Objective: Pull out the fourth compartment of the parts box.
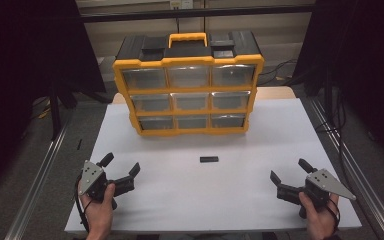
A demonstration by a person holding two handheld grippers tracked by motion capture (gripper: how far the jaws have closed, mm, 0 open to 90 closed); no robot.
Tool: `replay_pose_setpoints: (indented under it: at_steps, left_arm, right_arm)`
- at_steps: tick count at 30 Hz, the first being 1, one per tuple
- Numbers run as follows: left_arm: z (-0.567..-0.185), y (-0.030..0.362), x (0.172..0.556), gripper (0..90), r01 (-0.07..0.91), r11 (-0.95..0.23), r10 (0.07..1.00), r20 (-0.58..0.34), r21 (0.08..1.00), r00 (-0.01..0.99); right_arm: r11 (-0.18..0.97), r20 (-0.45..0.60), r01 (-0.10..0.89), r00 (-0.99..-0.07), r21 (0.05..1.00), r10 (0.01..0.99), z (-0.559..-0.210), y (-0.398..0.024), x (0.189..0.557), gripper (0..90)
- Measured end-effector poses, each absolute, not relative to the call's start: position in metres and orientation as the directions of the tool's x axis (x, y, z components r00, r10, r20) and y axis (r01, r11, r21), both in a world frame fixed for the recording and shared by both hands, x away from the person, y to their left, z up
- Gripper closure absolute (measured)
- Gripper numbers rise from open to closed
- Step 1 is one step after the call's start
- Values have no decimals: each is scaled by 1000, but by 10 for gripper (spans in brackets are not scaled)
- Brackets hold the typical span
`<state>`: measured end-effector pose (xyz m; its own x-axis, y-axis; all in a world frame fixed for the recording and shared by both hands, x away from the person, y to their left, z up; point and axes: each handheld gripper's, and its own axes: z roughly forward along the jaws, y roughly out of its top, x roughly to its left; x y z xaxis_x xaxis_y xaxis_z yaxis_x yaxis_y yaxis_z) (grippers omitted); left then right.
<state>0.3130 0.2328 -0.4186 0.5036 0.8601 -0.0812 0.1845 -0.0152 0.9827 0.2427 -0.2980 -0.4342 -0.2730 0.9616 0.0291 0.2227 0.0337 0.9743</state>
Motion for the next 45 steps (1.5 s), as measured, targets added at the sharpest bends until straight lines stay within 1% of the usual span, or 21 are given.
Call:
replay_pose_setpoints:
  at_steps: [5,8,11,15,16,18,24,27,32,36,41,45]
  left_arm:
    - [-415,229,323,14,179,9,873,-95,984,479]
    - [-412,227,328,14,161,-13,870,-68,987,488]
    - [-410,224,332,11,161,-37,853,-53,986,519]
    - [-408,218,337,8,123,-70,841,-8,990,541]
    - [-408,216,338,8,100,-91,838,21,991,546]
    - [-407,213,341,8,85,-111,827,44,990,561]
    - [-403,208,349,9,74,-153,828,87,985,554]
    - [-400,203,351,9,93,-167,812,84,982,578]
    - [-398,192,352,9,34,-273,781,201,961,592]
    - [-396,185,355,9,10,-304,763,236,953,602]
    - [-392,180,361,9,-46,-364,753,323,930,573]
    - [-391,178,365,10,-112,-460,718,443,881,536]
  right_arm:
    - [33,31,227,-275,973,961,-435,-298,243,3]
    - [32,32,224,-276,974,961,-435,-299,243,3]
    - [31,34,226,-278,974,960,-435,-298,244,3]
    - [31,35,226,-281,974,959,-435,-298,244,3]
    - [30,36,226,-282,974,959,-435,-298,244,3]
    - [31,36,226,-283,974,958,-435,-298,244,3]
    - [30,39,228,-290,973,956,-435,-298,244,3]
    - [32,36,227,-291,973,956,-435,-298,244,2]
    - [35,36,231,-294,972,955,-435,-297,244,2]
    - [37,33,229,-297,973,954,-435,-297,244,2]
    - [40,31,228,-301,973,953,-436,-297,244,2]
    - [43,29,227,-303,973,953,-436,-296,244,2]
